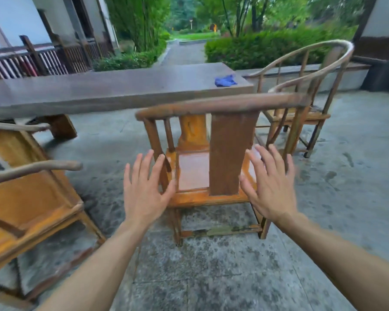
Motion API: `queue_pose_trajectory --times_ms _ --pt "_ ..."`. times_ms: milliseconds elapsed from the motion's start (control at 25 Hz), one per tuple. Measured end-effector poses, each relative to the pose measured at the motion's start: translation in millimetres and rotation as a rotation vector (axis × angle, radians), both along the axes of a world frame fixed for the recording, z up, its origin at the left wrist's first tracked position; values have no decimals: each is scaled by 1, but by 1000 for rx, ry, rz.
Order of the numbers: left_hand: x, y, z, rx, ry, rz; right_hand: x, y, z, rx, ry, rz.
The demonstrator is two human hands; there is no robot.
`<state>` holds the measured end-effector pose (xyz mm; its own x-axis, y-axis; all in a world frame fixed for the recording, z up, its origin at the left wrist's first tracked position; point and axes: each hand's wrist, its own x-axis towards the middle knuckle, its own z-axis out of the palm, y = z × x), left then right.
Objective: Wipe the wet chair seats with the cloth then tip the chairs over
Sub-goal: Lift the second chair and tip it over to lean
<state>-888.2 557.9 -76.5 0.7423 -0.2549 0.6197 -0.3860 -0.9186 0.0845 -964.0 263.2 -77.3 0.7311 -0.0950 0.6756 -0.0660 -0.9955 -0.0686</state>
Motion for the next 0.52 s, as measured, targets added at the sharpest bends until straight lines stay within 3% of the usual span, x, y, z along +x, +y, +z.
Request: queue_pose_trajectory --times_ms 200,520 --pt "-49 72 151 -43 -7 -3 -43 84 151 14 -34 87" --pt "-138 209 298 -30 57 -66 -118 202 299 -29 48 119"
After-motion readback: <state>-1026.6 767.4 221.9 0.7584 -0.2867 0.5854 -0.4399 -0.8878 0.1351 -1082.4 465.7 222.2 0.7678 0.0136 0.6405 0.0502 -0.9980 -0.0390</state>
